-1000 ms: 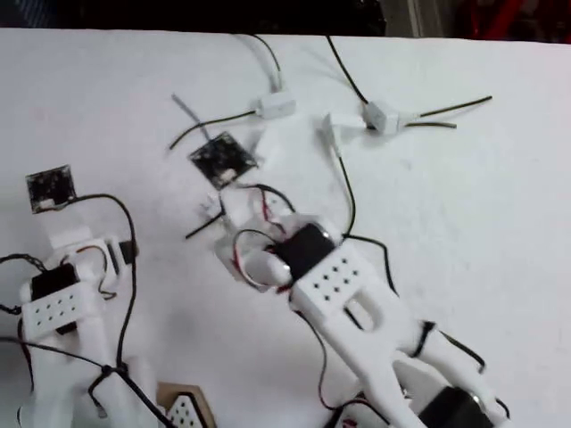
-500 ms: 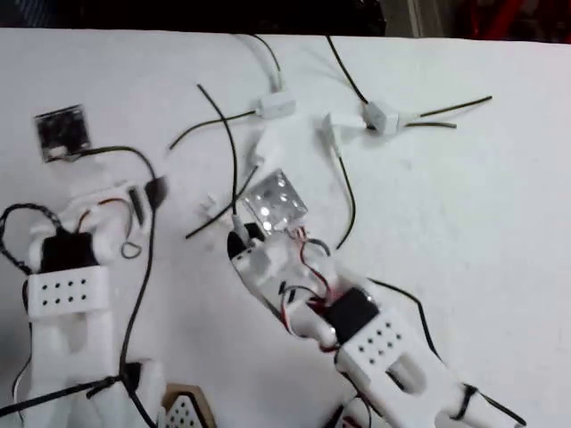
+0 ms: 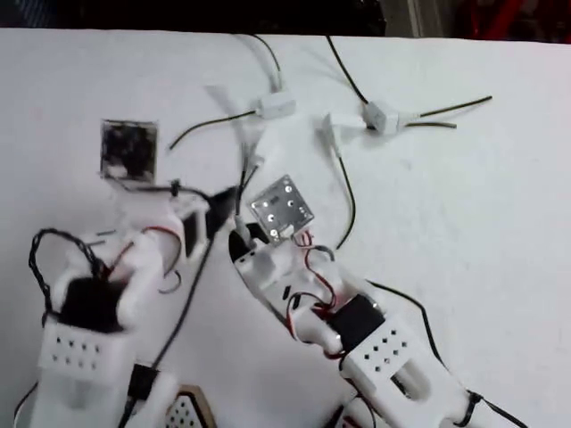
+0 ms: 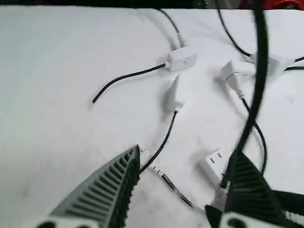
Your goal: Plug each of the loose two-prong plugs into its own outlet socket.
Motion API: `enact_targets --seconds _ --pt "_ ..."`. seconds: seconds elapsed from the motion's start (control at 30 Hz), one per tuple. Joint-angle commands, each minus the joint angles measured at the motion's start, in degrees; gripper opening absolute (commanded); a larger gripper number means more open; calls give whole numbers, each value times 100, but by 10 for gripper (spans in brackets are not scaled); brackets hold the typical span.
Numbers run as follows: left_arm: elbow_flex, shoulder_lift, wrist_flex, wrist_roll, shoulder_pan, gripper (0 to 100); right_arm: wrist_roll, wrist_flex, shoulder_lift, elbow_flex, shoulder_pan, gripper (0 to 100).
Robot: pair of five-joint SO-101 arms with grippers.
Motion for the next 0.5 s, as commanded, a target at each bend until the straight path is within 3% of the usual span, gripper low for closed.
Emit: enact_targets --seconds 0.0,0.17,0.47 --pt "114 -567 53 -404 681 298 44 -66 -207 -70 -84 18" --pt "413 -620 79 -976 1007 298 44 -66 -207 -70 -84 18" --pt "387 -1437 70 -958 -347 298 18 -22 -215 -70 -84 18"
